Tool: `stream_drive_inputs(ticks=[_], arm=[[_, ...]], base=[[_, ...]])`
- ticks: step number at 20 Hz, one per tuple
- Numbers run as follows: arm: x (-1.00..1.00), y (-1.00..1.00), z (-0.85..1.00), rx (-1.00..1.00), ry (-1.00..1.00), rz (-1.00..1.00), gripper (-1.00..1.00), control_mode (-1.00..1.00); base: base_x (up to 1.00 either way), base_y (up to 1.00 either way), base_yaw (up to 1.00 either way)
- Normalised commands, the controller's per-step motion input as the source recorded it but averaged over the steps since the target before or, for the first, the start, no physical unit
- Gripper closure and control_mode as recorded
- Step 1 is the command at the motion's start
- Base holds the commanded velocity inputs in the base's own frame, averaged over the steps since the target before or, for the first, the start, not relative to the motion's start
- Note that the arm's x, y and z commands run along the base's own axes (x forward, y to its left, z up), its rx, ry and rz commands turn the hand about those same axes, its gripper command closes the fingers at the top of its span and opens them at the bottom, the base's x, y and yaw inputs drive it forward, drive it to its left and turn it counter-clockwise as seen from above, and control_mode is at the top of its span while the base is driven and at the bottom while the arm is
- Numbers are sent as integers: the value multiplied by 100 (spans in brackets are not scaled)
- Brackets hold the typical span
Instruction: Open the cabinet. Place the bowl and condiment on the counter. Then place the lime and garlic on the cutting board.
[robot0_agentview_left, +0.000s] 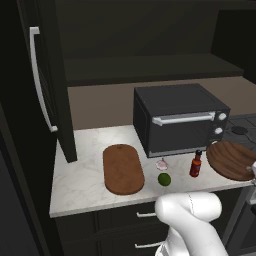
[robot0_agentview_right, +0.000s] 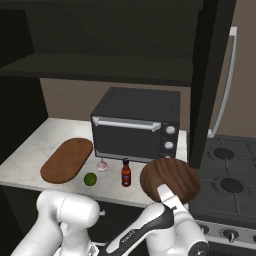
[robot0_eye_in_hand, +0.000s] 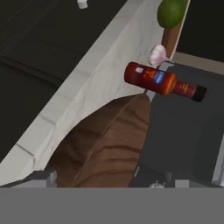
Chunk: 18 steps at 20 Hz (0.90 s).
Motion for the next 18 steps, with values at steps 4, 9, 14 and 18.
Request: stream_drive_inputs(ticks=[4, 9, 14, 18], arm=[[-29, 0, 34, 0, -12, 0, -100, -100], [-35, 6, 29, 0, -3, 0, -100, -100], [-31, 9, 35, -3, 0, 0, -100, -100], [-33, 5, 52, -5, 0, 0, -100, -100]], base=[[0, 0, 0], [0, 0, 0], [0, 0, 0], [0, 0, 0]])
